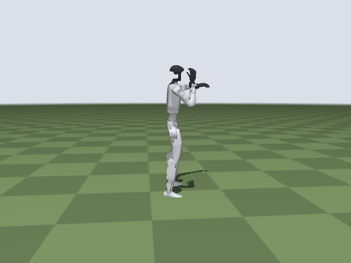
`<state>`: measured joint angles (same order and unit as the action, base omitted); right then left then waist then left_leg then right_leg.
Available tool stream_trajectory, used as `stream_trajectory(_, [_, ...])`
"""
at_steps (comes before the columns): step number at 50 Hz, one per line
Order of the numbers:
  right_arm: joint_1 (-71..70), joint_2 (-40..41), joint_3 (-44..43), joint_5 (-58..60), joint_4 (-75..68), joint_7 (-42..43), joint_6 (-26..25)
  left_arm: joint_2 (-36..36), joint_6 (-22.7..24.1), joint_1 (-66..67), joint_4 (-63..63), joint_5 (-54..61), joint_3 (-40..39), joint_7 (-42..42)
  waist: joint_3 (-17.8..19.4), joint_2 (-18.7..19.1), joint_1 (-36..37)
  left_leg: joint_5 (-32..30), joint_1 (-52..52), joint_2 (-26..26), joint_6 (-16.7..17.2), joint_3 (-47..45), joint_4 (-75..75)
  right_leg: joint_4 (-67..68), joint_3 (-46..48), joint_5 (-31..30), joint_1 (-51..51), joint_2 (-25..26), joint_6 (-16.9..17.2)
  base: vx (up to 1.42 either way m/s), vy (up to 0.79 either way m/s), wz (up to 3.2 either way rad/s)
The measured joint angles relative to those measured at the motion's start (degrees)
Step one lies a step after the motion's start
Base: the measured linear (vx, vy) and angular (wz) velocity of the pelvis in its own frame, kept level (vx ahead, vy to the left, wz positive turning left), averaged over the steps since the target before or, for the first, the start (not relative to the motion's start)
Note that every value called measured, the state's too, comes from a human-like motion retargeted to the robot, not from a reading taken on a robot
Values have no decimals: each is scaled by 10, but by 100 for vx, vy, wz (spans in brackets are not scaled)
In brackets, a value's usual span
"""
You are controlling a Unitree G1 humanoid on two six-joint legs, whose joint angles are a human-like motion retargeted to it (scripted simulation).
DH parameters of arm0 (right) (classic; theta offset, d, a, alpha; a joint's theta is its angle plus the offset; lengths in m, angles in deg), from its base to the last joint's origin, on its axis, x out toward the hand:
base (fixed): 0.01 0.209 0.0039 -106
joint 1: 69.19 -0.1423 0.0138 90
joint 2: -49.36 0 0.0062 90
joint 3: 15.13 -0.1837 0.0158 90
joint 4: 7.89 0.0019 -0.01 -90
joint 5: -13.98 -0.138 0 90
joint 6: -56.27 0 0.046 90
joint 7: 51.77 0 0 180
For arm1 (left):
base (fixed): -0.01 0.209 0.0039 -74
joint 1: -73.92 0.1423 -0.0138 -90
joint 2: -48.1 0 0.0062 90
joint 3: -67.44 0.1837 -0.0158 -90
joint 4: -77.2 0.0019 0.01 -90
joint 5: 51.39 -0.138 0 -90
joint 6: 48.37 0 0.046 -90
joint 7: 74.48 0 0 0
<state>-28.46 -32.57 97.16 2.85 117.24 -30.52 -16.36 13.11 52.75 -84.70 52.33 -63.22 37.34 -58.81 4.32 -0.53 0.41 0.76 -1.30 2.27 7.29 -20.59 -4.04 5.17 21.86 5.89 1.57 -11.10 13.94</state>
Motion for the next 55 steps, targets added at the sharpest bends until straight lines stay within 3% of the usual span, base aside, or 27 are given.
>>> stream_trajectory(11, [-61,-20,-6,20,-18,-14,-27,37,-30,55,-13,4,-67,-34,-24,-16,47,27,-9,-4,-11,-5,24,4,-2,11,15,-10,-4,11,7,-2])
stream_trajectory(20, [-61,-19,-39,18,-32,-12,-29,36,-3,70,-209,-23,-156,-30,-38,-32,83,43,-10,-11,-3,31,32,19,33,20,36,-20,-17,11,9,41])
stream_trajectory(25, [-61,-10,-48,23,-45,8,-24,16,4,56,-347,-74,-163,26,-43,-40,89,46,-13,-15,2,50,27,30,55,23,44,-25,-24,9,8,40])
stream_trajectory(30, [-66,-1,-33,22,-57,23,-10,-16,24,5,-444,-137,-120,89,-53,-44,79,52,-18,-16,6,53,21,35,61,23,47,-27,-28,7,6,10])
stream_trajectory(33, [-75,2,-20,25,-64,20,-13,-45,23,-37,-451,-156,-83,81,-59,-44,67,56,-22,-16,6,47,20,36,55,23,45,-28,-28,5,4,-20])
stream_trajectory(38, [-92,9,-11,26,-69,10,-31,-93,-4,-101,-407,-142,-23,36,-62,-44,43,64,-28,-16,1,24,21,36,31,21,37,-28,-26,3,3,-45])
stream_trajectory(41, [-94,12,-10,20,-65,20,-28,-107,-14,-126,-396,-139,4,51,-62,-41,27,69,-32,-15,-2,5,23,35,11,18,30,-28,-23,1,3,-60])
stream_trajectory(46, [-89,17,-6,10,-69,42,-16,-121,-9,-164,-402,-157,54,84,-58,-33,-3,77,-40,-13,-5,-28,28,35,-24,15,20,-26,-19,1,2,-63])
stream_trajectory(55, [-98,21,7,16,-84,34,-16,-141,-5,-221,-267,-159,165,27,-49,-17,-65,86,-62,-12,-7,-87,29,41,-87,13,1,-21,-18,0,1,-63])
